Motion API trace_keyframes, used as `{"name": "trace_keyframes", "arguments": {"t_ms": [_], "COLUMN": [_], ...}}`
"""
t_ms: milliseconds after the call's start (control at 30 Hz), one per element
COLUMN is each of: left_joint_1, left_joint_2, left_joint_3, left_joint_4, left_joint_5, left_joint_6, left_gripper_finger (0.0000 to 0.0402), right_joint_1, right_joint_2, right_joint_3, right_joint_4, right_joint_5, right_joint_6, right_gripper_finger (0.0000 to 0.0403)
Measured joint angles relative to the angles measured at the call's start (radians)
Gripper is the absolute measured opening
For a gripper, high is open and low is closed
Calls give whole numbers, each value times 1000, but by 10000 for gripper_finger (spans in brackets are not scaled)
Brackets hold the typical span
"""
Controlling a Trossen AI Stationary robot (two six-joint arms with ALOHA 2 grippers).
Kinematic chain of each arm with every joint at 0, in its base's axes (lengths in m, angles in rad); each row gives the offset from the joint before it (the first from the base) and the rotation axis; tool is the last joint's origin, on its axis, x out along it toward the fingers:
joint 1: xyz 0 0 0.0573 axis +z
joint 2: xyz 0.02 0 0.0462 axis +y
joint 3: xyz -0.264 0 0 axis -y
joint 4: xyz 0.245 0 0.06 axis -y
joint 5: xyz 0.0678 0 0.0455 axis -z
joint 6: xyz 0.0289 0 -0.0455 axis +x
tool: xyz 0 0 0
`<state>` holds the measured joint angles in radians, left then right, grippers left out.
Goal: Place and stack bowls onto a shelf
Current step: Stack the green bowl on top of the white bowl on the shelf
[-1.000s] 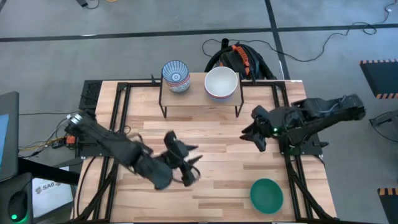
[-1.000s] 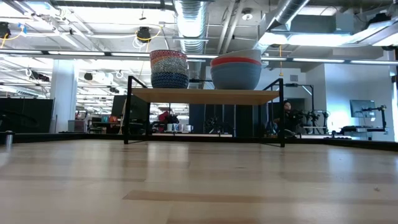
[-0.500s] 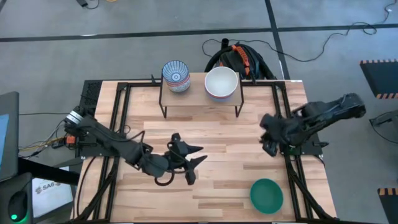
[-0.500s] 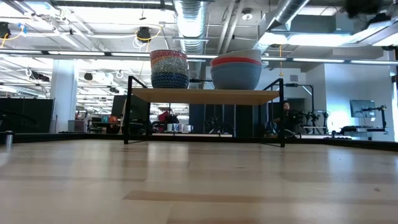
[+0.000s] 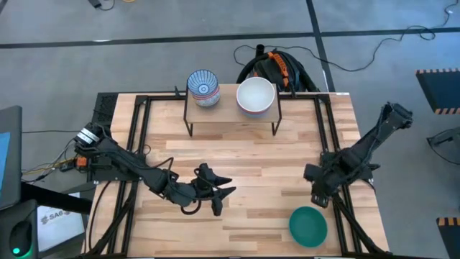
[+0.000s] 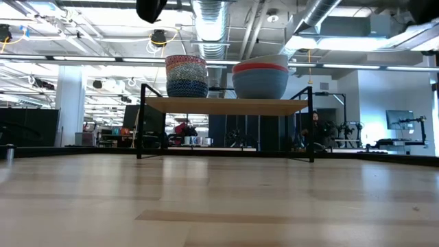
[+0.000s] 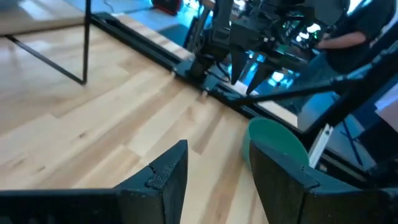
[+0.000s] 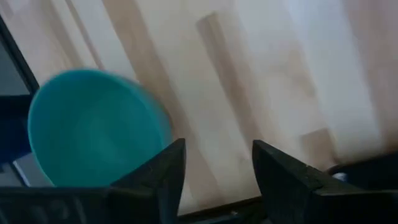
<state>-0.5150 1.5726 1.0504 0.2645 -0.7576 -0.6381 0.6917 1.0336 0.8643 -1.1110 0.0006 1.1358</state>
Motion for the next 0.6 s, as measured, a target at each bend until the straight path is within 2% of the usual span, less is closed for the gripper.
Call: {"name": "trace_keyframes", "arguments": {"t_ms": [167,333,600], "left_joint_1": [16,32,41], "left_joint_2": [0,0,-2], "left_joint_3": [-11,-11,-11], "left_joint_4": [-24,-54,-97], "left_joint_5": [46,45,55], "left_joint_6": [-10,-5,-41], "left_gripper_finger": [155,155,155], "right_joint_1": [75,105,121], "right_joint_2": [0,21,116], "right_joint_3": [-101,-196,-218], "right_joint_4": [108,326,448], "right_joint_5": [1,1,-6], "right_joint_6": [96,135,78], "right_gripper_finger": [228,227,223]}}
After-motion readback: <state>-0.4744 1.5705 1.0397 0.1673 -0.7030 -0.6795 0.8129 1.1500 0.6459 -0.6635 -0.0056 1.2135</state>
